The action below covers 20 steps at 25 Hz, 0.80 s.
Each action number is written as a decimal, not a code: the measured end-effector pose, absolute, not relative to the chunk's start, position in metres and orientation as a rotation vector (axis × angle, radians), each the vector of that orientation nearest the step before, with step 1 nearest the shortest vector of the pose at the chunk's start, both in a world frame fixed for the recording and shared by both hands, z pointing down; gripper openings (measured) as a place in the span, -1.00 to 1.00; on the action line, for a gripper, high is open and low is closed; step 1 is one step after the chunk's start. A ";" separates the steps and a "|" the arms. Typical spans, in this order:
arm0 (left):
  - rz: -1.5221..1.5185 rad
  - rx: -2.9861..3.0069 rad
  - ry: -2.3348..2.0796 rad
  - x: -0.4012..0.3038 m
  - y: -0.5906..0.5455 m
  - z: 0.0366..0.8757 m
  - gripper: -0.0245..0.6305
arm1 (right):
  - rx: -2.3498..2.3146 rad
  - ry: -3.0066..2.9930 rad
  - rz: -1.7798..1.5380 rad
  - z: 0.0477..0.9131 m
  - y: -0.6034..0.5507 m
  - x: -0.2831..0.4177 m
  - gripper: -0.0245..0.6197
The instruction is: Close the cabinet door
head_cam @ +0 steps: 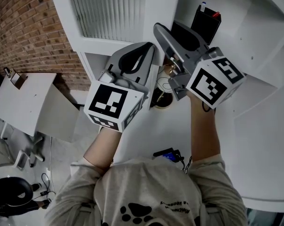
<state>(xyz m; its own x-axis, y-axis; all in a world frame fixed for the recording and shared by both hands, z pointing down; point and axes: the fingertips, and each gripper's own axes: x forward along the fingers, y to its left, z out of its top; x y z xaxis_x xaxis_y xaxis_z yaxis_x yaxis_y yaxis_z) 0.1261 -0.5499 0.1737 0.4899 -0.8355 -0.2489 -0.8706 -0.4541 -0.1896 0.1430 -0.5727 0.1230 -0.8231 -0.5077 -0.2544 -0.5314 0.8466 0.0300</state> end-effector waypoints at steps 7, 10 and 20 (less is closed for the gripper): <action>0.174 -2.461 1.432 0.130 -0.556 0.171 -0.90 | -0.832 2.779 0.150 0.123 -0.576 0.145 -0.50; 0.173 -2.469 1.426 0.130 -0.559 0.172 -0.90 | -0.846 2.778 0.149 0.124 -0.580 0.146 -0.49; 0.176 -2.481 1.417 0.130 -0.575 0.171 -0.90 | -0.979 2.730 0.257 0.121 -0.592 0.150 -0.48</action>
